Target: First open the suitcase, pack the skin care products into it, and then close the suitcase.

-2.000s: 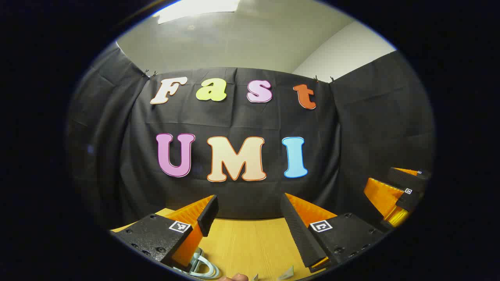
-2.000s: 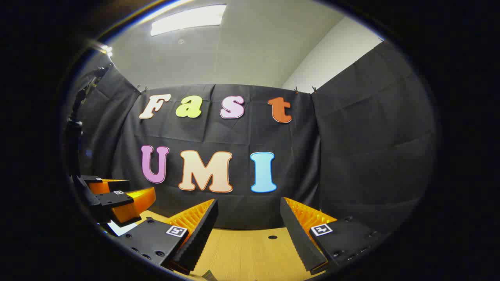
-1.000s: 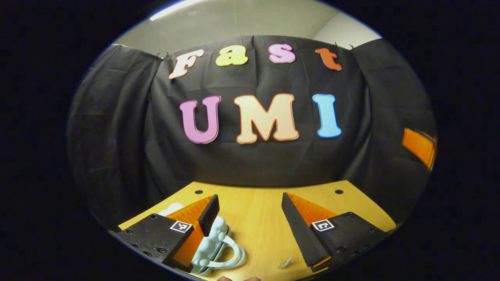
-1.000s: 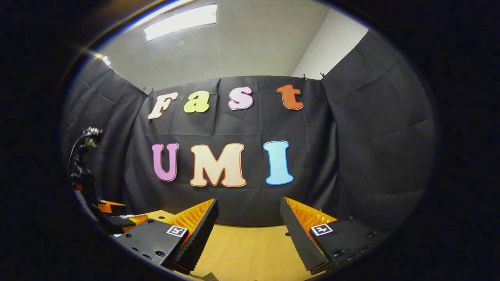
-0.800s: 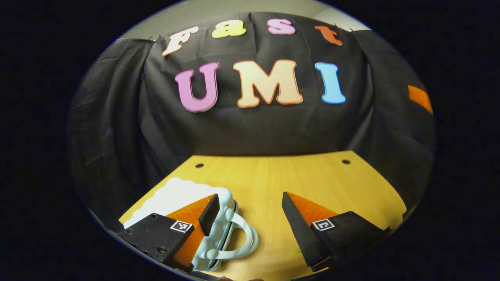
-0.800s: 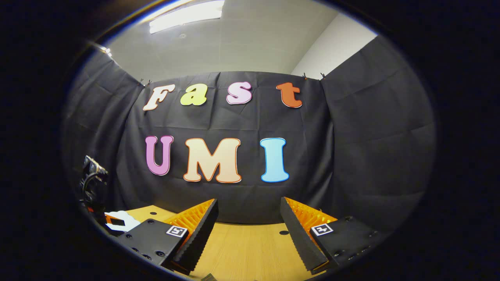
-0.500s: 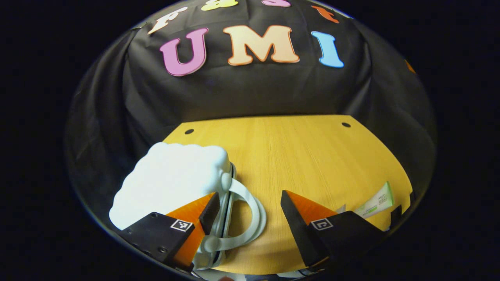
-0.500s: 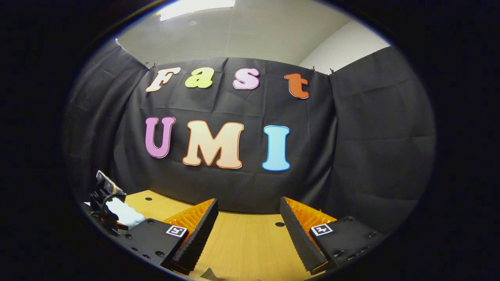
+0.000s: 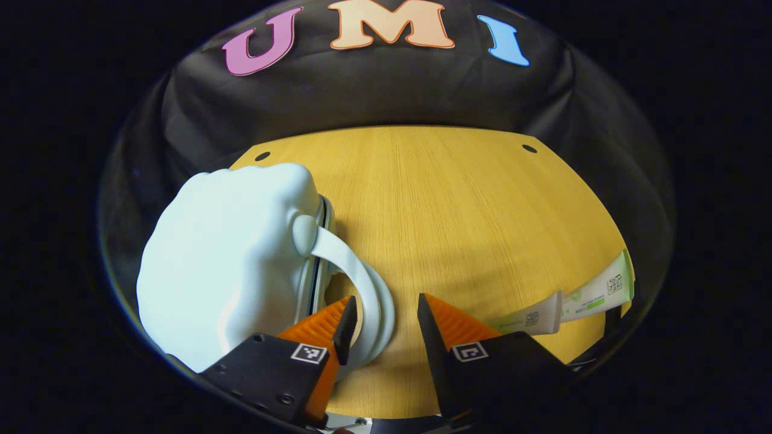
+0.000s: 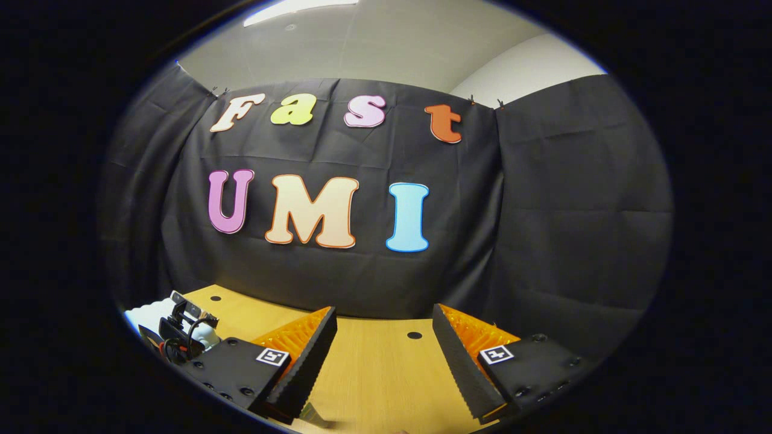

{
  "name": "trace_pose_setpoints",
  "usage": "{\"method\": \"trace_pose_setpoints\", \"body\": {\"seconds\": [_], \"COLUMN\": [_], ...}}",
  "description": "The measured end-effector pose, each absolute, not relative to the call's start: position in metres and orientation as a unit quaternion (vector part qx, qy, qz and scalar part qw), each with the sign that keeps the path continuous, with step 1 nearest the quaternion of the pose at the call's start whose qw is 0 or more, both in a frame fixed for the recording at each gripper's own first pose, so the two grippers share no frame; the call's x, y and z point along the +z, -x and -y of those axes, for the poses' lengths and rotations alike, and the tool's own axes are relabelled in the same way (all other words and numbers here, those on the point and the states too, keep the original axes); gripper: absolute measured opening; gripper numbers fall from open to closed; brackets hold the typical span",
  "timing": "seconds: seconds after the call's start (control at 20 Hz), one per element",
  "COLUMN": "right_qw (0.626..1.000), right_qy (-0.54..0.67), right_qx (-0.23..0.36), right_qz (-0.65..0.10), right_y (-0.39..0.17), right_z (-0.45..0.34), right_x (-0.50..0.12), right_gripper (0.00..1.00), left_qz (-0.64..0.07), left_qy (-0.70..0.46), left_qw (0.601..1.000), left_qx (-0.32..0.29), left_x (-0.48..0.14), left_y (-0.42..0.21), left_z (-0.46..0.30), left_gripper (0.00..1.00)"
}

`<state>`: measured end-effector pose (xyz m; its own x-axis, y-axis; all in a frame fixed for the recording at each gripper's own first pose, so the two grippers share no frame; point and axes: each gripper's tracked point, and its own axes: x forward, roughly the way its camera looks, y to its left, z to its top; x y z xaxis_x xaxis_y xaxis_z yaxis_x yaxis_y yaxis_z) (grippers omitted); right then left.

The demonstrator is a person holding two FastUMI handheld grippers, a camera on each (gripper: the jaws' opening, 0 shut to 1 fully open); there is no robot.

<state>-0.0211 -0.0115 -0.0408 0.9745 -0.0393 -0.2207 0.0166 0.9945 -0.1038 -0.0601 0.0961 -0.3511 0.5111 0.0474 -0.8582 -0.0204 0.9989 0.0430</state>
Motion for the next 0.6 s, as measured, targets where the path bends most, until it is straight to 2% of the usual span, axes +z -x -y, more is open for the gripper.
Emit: {"method": "trace_pose_setpoints", "body": {"seconds": [0.15,0.3,0.5,0.6], "right_qw": [0.993,0.993,0.994,0.995], "right_qy": [0.045,0.047,0.037,0.028], "right_qx": [0.002,0.006,0.005,0.005], "right_qz": [-0.113,-0.108,-0.101,-0.094], "right_y": [0.021,0.021,0.019,0.017], "right_z": [0.005,0.007,0.008,0.007], "right_x": [-0.041,-0.040,-0.039,-0.038], "right_gripper": [0.98,0.98,0.99,0.98], "left_qz": [-0.501,-0.519,-0.536,-0.534], "left_qy": [-0.043,-0.031,-0.017,-0.004], "left_qw": [0.864,0.853,0.844,0.845], "left_qx": [0.027,0.036,0.029,0.023], "left_x": [-0.354,-0.361,-0.361,-0.358], "left_y": [0.058,0.061,0.062,0.060], "left_z": [-0.106,-0.109,-0.109,-0.108], "left_gripper": [0.19,0.11,0.08,0.04]}}
